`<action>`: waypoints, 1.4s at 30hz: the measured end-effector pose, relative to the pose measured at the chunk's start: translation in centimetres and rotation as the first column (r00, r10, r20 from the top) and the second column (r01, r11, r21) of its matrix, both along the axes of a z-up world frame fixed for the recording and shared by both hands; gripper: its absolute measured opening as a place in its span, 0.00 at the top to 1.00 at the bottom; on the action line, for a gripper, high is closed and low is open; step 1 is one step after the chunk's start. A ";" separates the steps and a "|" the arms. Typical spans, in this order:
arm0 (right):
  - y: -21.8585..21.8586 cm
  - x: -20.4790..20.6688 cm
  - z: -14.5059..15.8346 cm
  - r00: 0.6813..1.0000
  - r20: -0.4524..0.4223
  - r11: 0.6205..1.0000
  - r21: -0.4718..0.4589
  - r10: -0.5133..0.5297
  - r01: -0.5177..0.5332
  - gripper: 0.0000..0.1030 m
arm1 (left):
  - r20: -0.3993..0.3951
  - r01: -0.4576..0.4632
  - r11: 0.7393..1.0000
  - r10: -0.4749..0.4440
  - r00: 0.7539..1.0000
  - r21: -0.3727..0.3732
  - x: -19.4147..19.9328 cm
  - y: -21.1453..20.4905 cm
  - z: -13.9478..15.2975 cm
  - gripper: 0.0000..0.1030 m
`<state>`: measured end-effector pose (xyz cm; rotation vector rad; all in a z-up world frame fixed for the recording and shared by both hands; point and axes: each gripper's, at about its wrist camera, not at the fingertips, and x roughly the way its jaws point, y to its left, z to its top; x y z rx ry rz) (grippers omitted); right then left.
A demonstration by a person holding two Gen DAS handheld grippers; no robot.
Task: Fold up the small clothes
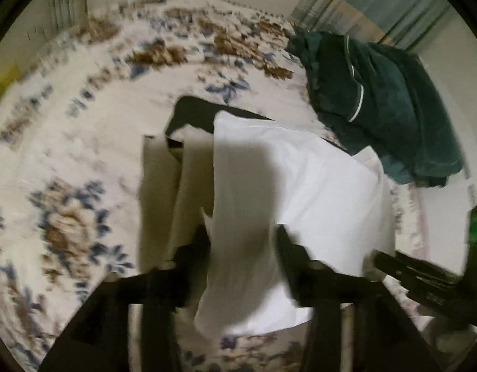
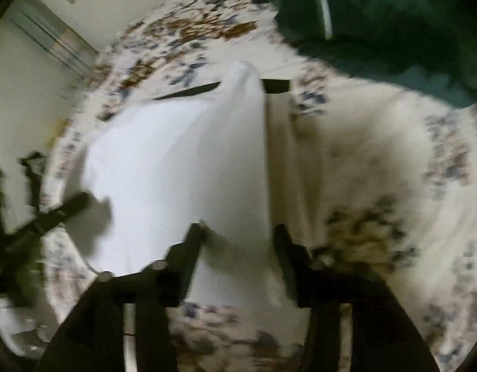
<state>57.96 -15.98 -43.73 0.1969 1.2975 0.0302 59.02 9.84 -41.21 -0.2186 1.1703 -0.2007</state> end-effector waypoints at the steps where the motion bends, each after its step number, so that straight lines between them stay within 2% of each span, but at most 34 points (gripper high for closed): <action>1: 0.1 -0.8 0.5 1.000 0.003 0.999 -0.041 -0.008 0.008 0.29 | 0.023 -0.003 0.998 0.002 1.000 0.059 -0.8 -0.5 0.7 0.10; 2: 0.0 -1.3 0.9 1.000 0.005 0.998 -0.067 -0.015 0.015 0.21 | 0.040 -0.004 0.996 0.000 0.999 0.087 -1.3 -0.8 1.0 0.02; 5: 0.1 -3.5 2.7 0.999 0.021 0.987 -0.157 -0.028 0.031 0.02 | 0.095 -0.028 0.986 0.013 0.995 0.162 -3.7 -1.6 2.4 0.00; 9: -0.1 -7.4 6.5 0.996 0.075 0.967 -0.245 -0.047 0.064 0.01 | 0.121 -0.072 0.975 0.047 0.991 0.209 -6.3 -1.7 4.2 0.00; 14: -0.5 -13.0 12.5 0.985 0.158 0.953 -0.282 -0.063 0.106 0.01 | 0.186 -0.098 0.966 0.053 0.981 0.240 -11.4 -2.4 9.1 0.00; 25: -0.4 -26.3 28.4 0.947 0.321 0.952 -0.279 -0.031 0.126 0.01 | 0.309 -0.158 0.958 0.079 0.948 0.241 -23.3 -3.9 21.4 0.00; 31: 0.0 -33.8 36.8 0.901 0.433 0.956 -0.268 0.013 0.116 0.01 | 0.390 -0.184 0.957 0.085 0.917 0.223 -28.8 -4.9 27.6 0.00; 35: 0.1 -37.7 40.8 0.871 0.490 0.961 -0.255 0.033 0.107 0.01 | 0.445 -0.191 0.957 0.075 0.892 0.220 -32.0 -6.0 30.8 0.00; 42: -0.6 -43.5 45.8 0.828 0.558 0.965 -0.243 0.052 0.103 0.01 | 0.500 -0.221 0.952 0.088 0.861 0.213 -36.7 -6.8 33.8 0.00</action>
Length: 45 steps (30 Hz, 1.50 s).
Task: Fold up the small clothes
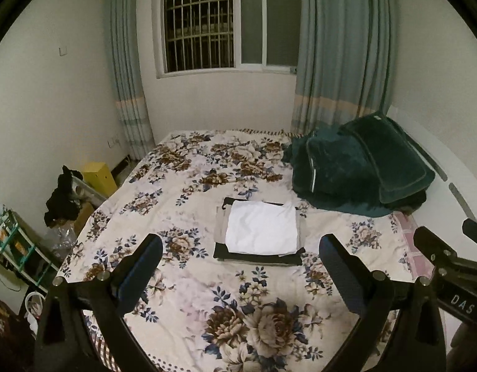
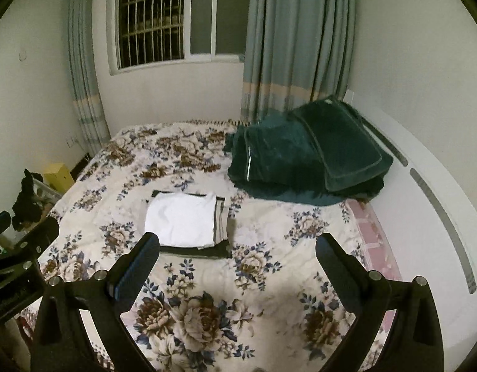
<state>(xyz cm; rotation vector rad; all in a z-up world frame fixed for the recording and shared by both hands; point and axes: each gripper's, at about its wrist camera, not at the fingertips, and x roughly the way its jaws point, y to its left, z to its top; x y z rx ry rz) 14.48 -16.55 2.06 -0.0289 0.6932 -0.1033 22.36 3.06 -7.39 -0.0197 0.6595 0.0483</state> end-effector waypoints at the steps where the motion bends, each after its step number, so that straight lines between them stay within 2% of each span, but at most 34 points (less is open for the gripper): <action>1: -0.1 -0.6 0.5 1.000 0.007 1.000 -0.002 0.006 -0.006 0.01 | 0.007 -0.003 1.000 0.003 1.000 0.001 -0.5 0.0 0.3 0.00; 10: -0.7 -3.8 2.6 0.999 0.031 0.999 -0.009 0.041 -0.040 0.01 | 0.036 -0.012 1.000 0.012 0.999 -0.001 -3.1 -0.6 1.7 0.00; 19: -1.5 -4.0 3.7 0.997 0.063 0.999 -0.013 0.047 -0.046 0.01 | 0.046 -0.021 1.000 0.021 0.999 0.011 -3.9 -1.0 2.1 0.00; 45: -1.6 -3.8 3.5 0.996 0.052 0.998 0.009 0.068 -0.069 0.00 | 0.049 -0.025 1.000 0.025 0.998 0.015 -4.7 -1.4 3.1 0.00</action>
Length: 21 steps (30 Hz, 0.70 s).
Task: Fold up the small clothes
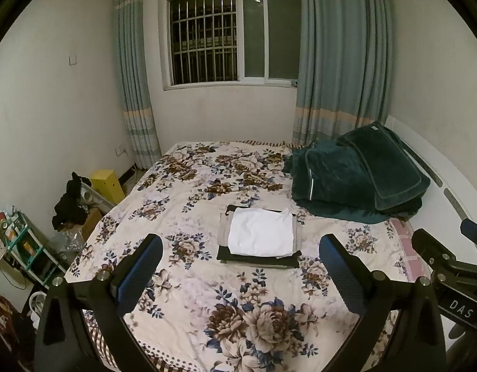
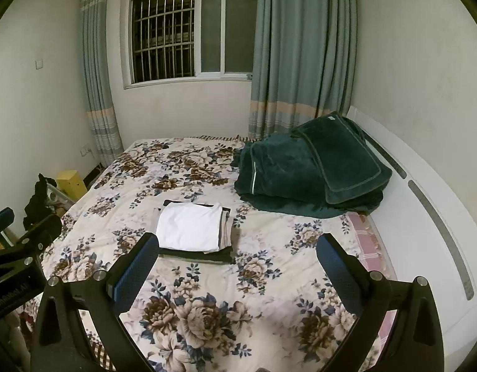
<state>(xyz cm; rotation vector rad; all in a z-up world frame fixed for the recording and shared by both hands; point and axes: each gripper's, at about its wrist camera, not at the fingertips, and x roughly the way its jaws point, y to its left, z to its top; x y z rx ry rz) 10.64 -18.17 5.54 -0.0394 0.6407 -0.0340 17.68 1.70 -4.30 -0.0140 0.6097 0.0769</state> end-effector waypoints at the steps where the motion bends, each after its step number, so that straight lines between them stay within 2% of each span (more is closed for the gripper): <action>1: 0.0 0.0 0.0 1.000 0.000 1.000 0.000 0.000 0.000 0.00 | 0.001 0.001 1.000 -0.001 1.000 -0.002 0.0 0.0 0.0 0.00; 21: -0.3 0.0 0.0 1.000 -0.001 1.000 0.001 -0.001 0.001 0.00 | 0.000 0.004 1.000 -0.004 1.000 -0.001 0.1 0.1 -0.1 0.00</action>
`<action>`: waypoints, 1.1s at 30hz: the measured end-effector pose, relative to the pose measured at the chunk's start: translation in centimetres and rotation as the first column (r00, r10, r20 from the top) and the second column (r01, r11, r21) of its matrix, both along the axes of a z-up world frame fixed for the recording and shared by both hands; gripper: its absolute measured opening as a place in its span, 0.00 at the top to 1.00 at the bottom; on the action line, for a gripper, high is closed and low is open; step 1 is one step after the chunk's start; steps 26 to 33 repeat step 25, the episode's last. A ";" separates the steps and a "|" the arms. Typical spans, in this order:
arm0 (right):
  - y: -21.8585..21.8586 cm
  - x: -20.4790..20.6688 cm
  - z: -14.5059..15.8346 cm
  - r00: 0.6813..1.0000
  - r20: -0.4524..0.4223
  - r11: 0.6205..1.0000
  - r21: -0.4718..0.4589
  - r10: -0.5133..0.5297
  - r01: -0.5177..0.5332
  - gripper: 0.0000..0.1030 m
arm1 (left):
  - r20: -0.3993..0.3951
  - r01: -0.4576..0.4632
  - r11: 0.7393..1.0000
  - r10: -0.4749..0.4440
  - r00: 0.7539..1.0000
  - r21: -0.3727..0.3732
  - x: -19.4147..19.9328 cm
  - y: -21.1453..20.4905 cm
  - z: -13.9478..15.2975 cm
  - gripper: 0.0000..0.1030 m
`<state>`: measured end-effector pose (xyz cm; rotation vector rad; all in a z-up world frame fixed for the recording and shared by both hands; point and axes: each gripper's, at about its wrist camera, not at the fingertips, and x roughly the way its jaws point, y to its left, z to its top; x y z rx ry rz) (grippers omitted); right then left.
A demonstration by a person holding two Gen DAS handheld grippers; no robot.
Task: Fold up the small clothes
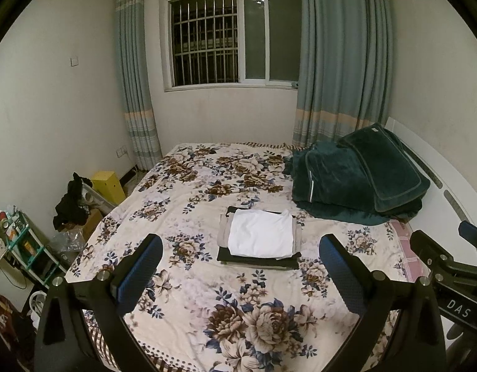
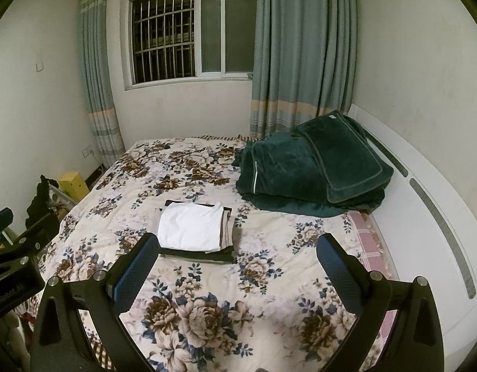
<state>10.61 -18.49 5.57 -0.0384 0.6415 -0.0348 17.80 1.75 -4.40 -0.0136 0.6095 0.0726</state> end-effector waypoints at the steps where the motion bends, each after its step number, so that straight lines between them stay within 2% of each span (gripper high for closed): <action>1: 0.0 -0.1 0.0 1.000 0.000 1.000 0.001 -0.001 0.001 0.00 | 0.001 -0.001 1.000 0.001 1.000 -0.001 0.0 0.0 0.1 0.00; 11: 0.6 -0.3 0.2 1.000 0.004 1.000 -0.001 0.000 0.000 0.00 | 0.012 -0.009 1.000 0.009 1.000 -0.001 -0.3 0.2 1.2 0.00; 33: 0.5 -0.7 0.1 1.000 0.005 1.000 0.001 -0.006 0.006 0.00 | 0.023 -0.028 1.000 0.028 0.999 0.013 -0.7 0.6 1.2 0.00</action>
